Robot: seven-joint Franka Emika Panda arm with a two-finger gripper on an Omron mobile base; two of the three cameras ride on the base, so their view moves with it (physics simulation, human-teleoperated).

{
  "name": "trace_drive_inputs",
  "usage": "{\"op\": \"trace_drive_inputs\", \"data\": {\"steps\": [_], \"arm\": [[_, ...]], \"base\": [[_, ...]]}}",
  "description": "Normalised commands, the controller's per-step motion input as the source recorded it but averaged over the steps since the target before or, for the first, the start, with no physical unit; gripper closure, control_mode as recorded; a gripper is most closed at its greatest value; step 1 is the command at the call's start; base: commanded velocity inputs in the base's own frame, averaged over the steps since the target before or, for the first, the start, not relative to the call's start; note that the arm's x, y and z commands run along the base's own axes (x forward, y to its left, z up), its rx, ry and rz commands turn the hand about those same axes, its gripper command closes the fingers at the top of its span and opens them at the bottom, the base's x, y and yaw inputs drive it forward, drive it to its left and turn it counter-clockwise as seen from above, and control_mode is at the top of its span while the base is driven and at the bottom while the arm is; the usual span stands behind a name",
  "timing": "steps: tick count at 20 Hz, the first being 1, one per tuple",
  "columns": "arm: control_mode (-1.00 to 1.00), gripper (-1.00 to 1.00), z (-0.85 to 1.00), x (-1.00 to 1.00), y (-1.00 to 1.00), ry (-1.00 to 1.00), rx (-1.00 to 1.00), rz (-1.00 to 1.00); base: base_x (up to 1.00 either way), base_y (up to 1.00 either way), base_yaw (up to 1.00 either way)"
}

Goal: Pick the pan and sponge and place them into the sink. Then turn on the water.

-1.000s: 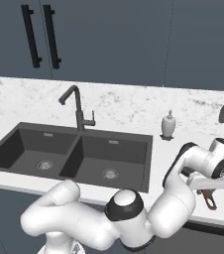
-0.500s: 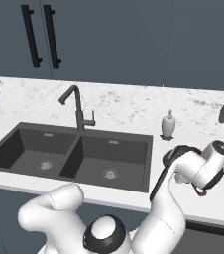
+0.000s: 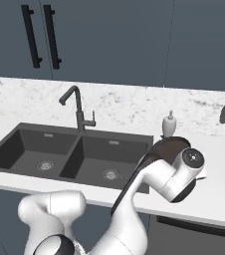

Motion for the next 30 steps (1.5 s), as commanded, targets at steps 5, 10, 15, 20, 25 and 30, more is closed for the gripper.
{"op": "trace_drive_inputs", "data": {"steps": [5, 10, 15, 20, 25, 30], "arm": [[-1.0, 1.0, 0.8, -0.26, 0.48, 0.0, 0.0, 0.0], [-1.0, 1.0, 0.74, -0.04, 0.64, -0.03, -0.11, -0.03], [-1.0, 1.0, 0.3, 0.0, 0.65, -0.02, -0.12, -0.01], [-1.0, 1.0, 0.01, 0.0, 0.69, 0.0, -0.01, -0.12], [-1.0, 1.0, 0.16, 0.0, 0.75, 0.0, 0.11, -0.28], [-1.0, 1.0, 0.19, 0.0, 0.71, 0.04, 0.13, -0.29]], "base": [[0.0, 0.0, 0.0], [0.0, 0.0, 0.0], [0.0, 0.0, 0.0], [0.0, 0.0, 0.0], [0.0, 0.0, 0.0], [0.0, 0.0, 0.0]]}}
